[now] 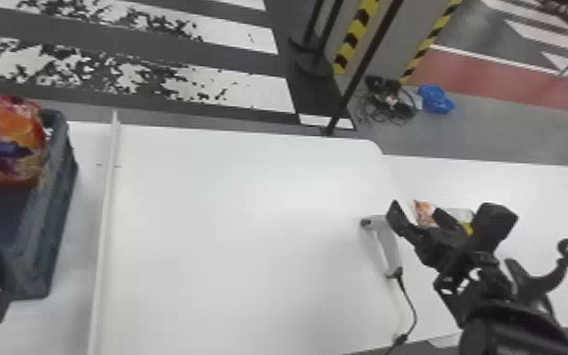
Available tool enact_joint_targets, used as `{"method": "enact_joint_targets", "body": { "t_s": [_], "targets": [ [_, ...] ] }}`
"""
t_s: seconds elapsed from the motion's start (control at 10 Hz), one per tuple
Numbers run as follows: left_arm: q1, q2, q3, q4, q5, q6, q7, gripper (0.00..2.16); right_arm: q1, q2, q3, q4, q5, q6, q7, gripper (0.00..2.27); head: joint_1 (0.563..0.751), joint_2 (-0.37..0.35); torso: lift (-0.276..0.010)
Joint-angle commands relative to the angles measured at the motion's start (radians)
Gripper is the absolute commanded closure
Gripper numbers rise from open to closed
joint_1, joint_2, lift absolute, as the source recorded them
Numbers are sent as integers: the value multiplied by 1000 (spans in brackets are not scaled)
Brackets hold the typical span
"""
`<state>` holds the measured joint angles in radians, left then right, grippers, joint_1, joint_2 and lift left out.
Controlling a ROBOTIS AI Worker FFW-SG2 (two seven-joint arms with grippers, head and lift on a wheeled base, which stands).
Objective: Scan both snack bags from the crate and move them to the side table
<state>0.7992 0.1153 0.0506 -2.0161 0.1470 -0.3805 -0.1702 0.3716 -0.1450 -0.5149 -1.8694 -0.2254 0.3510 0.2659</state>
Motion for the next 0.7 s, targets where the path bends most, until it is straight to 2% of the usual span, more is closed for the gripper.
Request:
{"method": "enact_joint_targets", "body": {
  "t_s": [0.0, 0.1, 0.3, 0.5, 0.6],
  "targets": [
    [0, -2, 0, 2, -1, 2, -2, 83, 41, 36, 56, -63, 23, -26, -4, 53, 695, -350, -75],
    [0, -3, 0, 2, -1, 2, -2, 83, 66, 54, 98, -80, 40, -85, -7, 53, 695, -333, -75],
    [-2, -3, 0, 2, -1, 2, -2, 83, 109, 77, 210, -82, 155, -272, -54, 53, 695, -278, -75],
    [0, -3, -2, 0, -1, 2, -2, 83, 148, 111, 300, -82, 198, -376, -111, 60, 695, -198, -75],
    [0, -3, -2, -1, -1, 2, -2, 83, 170, 116, 349, -79, 215, -419, -135, 60, 695, -163, -75]
  ]
}}
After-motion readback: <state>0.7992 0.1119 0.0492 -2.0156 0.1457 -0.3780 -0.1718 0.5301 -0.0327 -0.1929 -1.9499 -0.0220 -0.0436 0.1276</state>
